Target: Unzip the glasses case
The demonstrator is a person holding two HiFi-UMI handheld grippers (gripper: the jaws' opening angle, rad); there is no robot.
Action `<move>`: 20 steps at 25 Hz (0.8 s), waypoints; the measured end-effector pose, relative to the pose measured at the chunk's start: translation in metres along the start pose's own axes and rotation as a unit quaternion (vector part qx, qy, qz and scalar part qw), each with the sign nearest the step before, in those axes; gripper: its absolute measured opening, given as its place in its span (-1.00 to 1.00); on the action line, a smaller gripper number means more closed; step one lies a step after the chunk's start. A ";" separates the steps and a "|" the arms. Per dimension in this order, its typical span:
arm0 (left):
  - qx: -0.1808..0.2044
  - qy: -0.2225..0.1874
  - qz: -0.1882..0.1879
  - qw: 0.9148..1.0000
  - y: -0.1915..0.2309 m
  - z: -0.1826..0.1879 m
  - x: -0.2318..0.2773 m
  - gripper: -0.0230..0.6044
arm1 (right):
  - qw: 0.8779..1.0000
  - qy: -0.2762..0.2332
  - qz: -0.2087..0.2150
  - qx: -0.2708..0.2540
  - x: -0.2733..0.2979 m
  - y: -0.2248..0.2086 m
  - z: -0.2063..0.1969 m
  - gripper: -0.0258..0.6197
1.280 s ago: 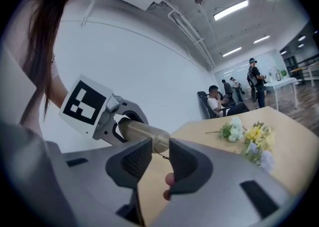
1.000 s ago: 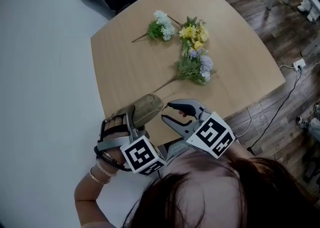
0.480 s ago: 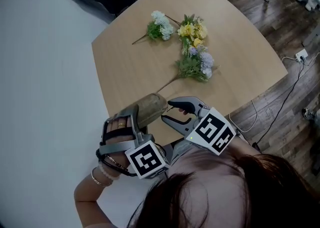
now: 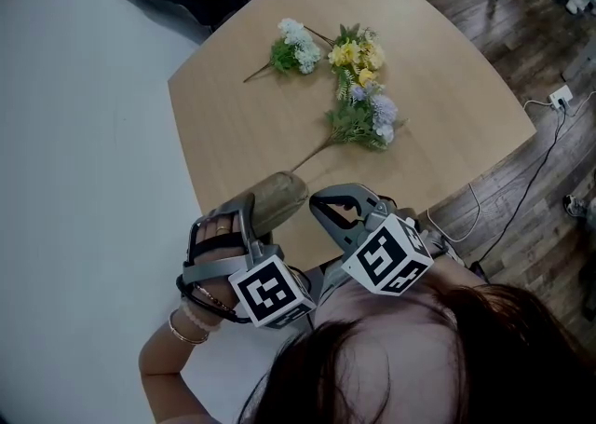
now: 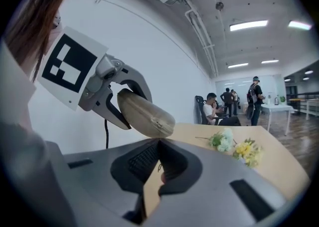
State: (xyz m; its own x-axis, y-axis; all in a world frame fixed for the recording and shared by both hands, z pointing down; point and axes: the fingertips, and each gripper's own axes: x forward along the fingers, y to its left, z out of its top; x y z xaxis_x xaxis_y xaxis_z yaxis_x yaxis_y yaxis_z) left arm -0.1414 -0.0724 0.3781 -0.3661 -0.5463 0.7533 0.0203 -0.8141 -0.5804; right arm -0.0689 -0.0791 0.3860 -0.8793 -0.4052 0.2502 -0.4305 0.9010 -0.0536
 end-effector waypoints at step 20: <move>-0.101 -0.129 -0.111 0.980 -0.038 0.020 0.003 -0.03 | 0.998 0.026 -0.047 -0.028 0.005 -0.022 -0.019 -0.87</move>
State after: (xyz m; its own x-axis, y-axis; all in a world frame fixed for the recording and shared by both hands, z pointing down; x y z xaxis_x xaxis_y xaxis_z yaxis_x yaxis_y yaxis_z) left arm -0.1251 -0.0470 0.4089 -0.0919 -0.4139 0.9057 -0.2277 -0.8767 -0.4238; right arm -0.0596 -0.0982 0.4063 -0.8234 -0.4811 0.3008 -0.4974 0.8672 0.0256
